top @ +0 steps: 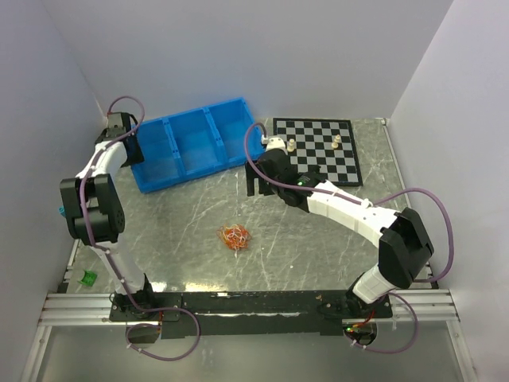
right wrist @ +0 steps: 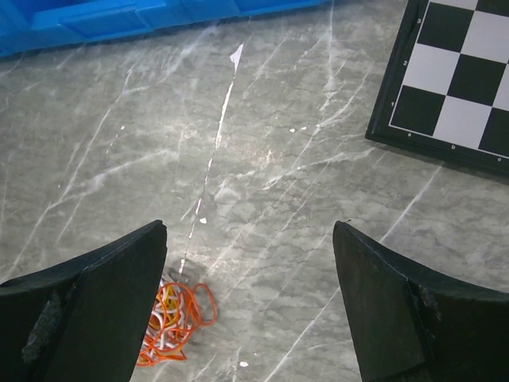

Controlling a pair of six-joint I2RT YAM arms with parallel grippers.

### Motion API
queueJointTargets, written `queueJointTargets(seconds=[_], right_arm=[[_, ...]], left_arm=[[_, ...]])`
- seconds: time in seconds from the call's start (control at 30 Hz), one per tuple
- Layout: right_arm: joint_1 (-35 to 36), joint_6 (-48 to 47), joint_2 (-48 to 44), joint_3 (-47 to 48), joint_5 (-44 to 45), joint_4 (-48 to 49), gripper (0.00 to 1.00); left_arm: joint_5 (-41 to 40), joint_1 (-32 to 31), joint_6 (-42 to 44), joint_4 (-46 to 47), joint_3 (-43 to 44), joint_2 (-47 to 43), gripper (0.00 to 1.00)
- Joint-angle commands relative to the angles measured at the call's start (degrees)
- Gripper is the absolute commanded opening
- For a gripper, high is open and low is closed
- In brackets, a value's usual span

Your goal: Untangle the cables

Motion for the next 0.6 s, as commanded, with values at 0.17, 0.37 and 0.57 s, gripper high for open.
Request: queueJointTargets(seconds=[0.17,0.37,0.57], right_arm=[[-1.88,0.92,0.67,-0.77,4.27,0.60,0.90],[-9.18,3.82,6.90,0.36,-0.74,1.04,0.60],[-9.53,2.94,18.24,8.27,2.77,-1.77,0.60]], left_arm=[[-2.40,0.10,6.00,6.19,-5.51,-1.94,0.15],[-3.63,0.01,13.72,9.53,-14.90,-8.09,0.13],[-5.39,0.10,18.32,11.38,-20.02,-12.23,0.16]])
